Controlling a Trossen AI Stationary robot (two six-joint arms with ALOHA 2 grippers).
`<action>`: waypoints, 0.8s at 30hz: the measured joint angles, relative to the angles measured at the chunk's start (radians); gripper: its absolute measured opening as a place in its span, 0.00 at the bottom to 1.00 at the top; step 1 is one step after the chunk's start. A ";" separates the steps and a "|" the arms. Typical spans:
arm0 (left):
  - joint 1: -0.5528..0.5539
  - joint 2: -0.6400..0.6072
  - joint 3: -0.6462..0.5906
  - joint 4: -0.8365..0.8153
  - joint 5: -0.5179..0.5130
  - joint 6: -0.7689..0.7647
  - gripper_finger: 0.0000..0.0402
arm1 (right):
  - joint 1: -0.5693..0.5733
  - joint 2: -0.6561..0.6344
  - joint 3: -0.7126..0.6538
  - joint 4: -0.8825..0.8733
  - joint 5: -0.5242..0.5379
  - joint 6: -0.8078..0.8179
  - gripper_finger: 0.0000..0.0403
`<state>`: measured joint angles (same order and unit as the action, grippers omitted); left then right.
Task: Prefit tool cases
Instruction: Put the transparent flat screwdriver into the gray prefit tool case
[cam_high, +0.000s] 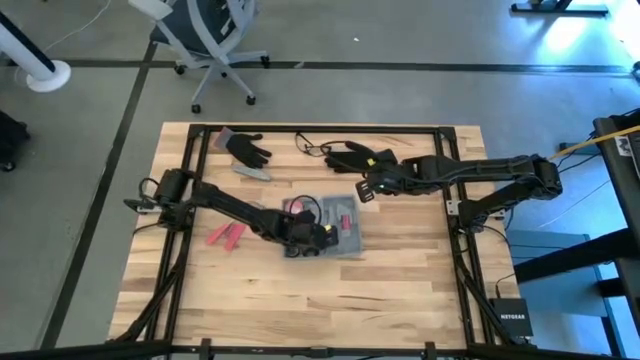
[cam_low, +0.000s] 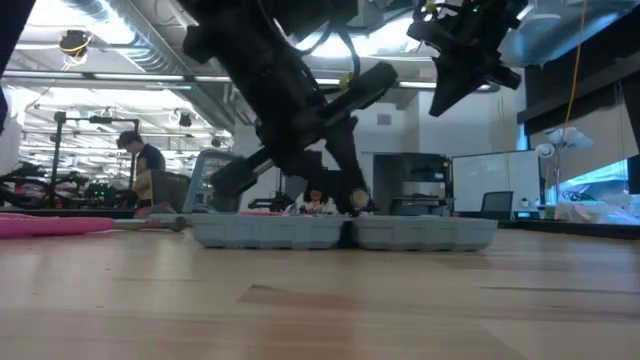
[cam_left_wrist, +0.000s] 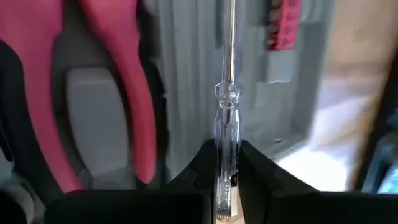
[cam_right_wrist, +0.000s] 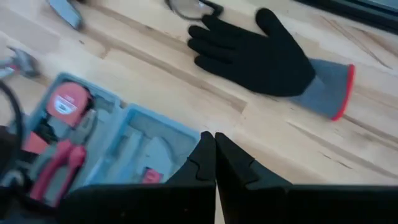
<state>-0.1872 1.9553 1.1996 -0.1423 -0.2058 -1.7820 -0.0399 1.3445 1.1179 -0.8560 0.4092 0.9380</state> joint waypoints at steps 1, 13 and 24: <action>0.003 0.001 0.000 0.000 -0.005 -0.010 0.07 | 0.000 0.000 0.000 0.010 0.000 0.000 0.00; 0.046 -0.002 -0.001 0.017 -0.052 0.013 0.09 | 0.000 0.000 0.000 0.084 -0.007 -0.030 0.00; 0.060 -0.003 -0.001 0.019 -0.060 0.036 0.22 | 0.000 0.000 0.000 0.085 -0.009 -0.031 0.00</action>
<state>-0.1273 1.9522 1.1988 -0.1238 -0.2661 -1.7462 -0.0399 1.3445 1.1179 -0.7715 0.4004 0.9072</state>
